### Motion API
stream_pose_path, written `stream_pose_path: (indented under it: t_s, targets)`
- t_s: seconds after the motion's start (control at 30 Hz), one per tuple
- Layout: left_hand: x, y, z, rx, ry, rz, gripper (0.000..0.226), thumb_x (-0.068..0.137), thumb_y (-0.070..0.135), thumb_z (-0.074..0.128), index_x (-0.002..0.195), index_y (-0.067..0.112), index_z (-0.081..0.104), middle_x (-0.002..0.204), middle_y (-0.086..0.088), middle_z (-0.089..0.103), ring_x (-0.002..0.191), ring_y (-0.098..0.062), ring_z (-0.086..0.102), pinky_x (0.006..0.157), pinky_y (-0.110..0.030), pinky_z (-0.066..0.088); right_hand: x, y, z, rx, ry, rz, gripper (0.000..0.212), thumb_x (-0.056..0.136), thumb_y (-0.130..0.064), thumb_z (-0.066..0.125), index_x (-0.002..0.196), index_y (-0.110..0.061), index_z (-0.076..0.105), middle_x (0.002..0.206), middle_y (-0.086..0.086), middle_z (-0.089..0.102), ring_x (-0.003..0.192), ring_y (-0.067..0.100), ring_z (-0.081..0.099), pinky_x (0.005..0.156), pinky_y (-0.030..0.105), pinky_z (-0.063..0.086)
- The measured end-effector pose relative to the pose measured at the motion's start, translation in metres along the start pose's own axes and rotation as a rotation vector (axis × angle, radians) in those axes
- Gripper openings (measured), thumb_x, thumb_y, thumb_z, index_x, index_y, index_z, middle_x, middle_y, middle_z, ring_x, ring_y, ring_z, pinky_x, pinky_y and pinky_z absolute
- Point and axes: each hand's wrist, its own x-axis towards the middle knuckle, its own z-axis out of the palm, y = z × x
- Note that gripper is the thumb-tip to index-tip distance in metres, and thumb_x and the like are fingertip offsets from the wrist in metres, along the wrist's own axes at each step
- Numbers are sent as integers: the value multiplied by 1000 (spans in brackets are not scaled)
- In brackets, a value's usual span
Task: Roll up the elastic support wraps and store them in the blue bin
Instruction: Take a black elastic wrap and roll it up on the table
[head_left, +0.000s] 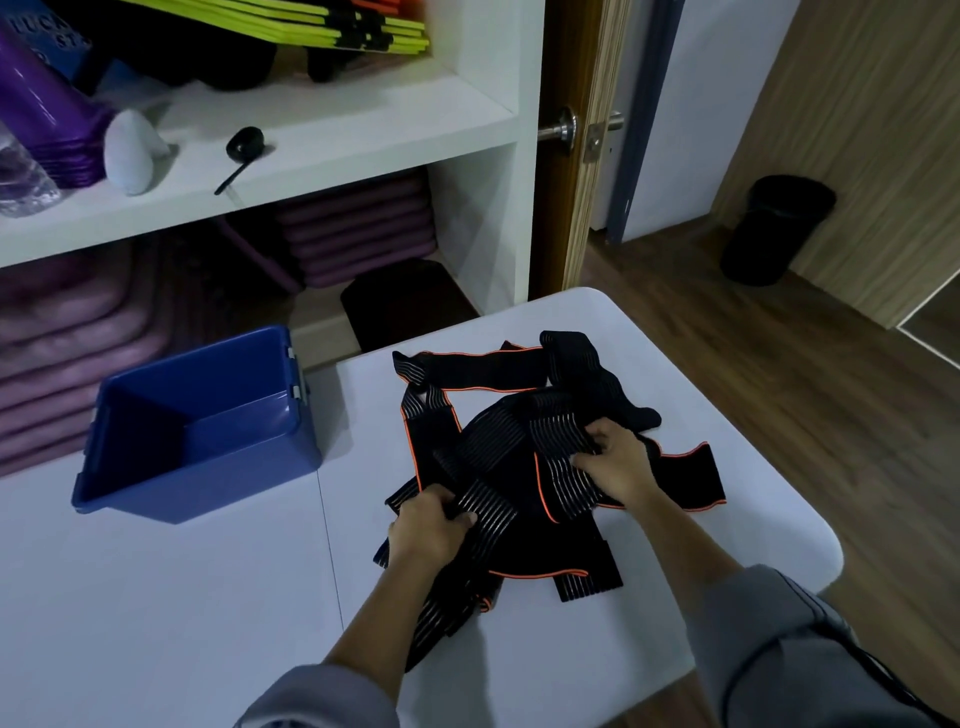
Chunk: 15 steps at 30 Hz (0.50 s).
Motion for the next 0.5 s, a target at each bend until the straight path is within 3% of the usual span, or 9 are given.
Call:
stream_pose_path:
  t_s: [0.1, 0.2, 0.3, 0.4, 0.5]
  targets:
    - [0, 5, -4, -213, -47, -29, 25, 87, 25, 62, 110, 14, 62, 104, -4, 64, 91, -17, 59, 78, -24, 46, -4, -6, -4, 176, -154, 89, 51, 80, 4, 52, 125, -19, 50, 120, 11, 58, 100, 27, 62, 82, 38, 52]
    - [-1, 7, -9, -440, -22, -78, 15, 90, 19, 55, 102, 11, 61, 100, -6, 65, 88, -19, 61, 81, -32, 50, -10, -21, -7, 307, -210, 79, 51, 80, 6, 44, 120, -24, 55, 122, 12, 57, 110, 27, 57, 93, 43, 49]
    - [-7, 18, -17, -706, -51, -69, 14, 91, 8, 50, 100, 8, 60, 97, -11, 69, 91, -26, 65, 85, -38, 54, -18, -39, -3, 474, -243, 52, 28, 81, -13, 57, 108, -15, 66, 112, 13, 66, 107, 28, 61, 97, 43, 47]
    - [-15, 33, -31, -909, -76, -19, 20, 91, 1, 47, 99, 7, 64, 98, -13, 71, 93, -28, 67, 87, -39, 54, -26, -50, -1, 384, -190, -61, 42, 68, -45, 77, 101, -19, 72, 102, 2, 73, 99, 17, 68, 92, 35, 50]
    - [-18, 41, -46, -998, -63, -30, 22, 88, 0, 45, 95, 6, 66, 94, -13, 71, 86, -27, 66, 76, -36, 54, -30, -61, -4, 426, -163, -122, 22, 81, -30, 71, 97, -15, 71, 97, 6, 73, 91, 17, 70, 80, 26, 54]
